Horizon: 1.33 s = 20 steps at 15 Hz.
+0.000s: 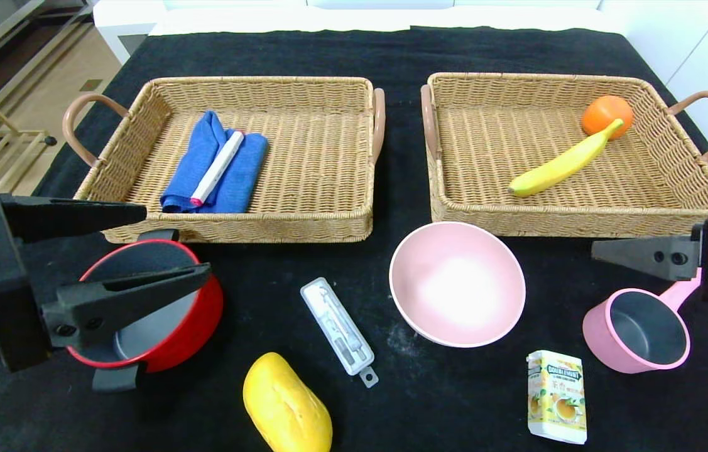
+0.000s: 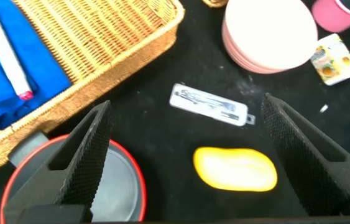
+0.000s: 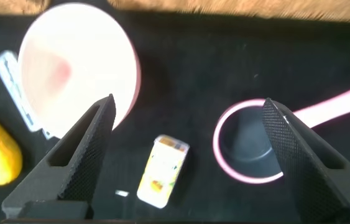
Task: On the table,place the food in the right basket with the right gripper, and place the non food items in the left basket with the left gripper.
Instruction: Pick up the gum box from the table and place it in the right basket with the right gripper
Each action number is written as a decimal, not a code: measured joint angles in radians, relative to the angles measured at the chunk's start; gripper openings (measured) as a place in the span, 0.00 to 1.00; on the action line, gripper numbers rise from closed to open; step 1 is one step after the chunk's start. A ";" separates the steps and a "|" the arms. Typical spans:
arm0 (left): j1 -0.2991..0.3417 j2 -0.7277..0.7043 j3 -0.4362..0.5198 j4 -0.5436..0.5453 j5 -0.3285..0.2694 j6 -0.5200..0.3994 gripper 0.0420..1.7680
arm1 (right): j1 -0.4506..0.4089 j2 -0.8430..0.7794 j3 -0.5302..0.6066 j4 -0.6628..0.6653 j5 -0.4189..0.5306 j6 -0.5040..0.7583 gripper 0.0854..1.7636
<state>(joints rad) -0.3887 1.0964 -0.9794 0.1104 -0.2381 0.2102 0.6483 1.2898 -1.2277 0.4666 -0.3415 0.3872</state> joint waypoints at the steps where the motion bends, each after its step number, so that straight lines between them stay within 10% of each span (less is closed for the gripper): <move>1: 0.000 0.000 0.002 0.000 0.001 0.000 0.97 | 0.016 0.013 -0.010 0.022 -0.007 0.021 0.97; 10: -0.001 -0.008 0.011 0.000 0.000 0.002 0.97 | 0.151 0.161 -0.163 0.368 -0.014 0.329 0.97; 20: -0.001 -0.010 0.014 0.000 0.002 0.000 0.97 | 0.179 0.256 -0.067 0.386 -0.007 0.474 0.97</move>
<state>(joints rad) -0.3896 1.0866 -0.9649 0.1100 -0.2362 0.2106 0.8270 1.5455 -1.2949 0.8523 -0.3483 0.8615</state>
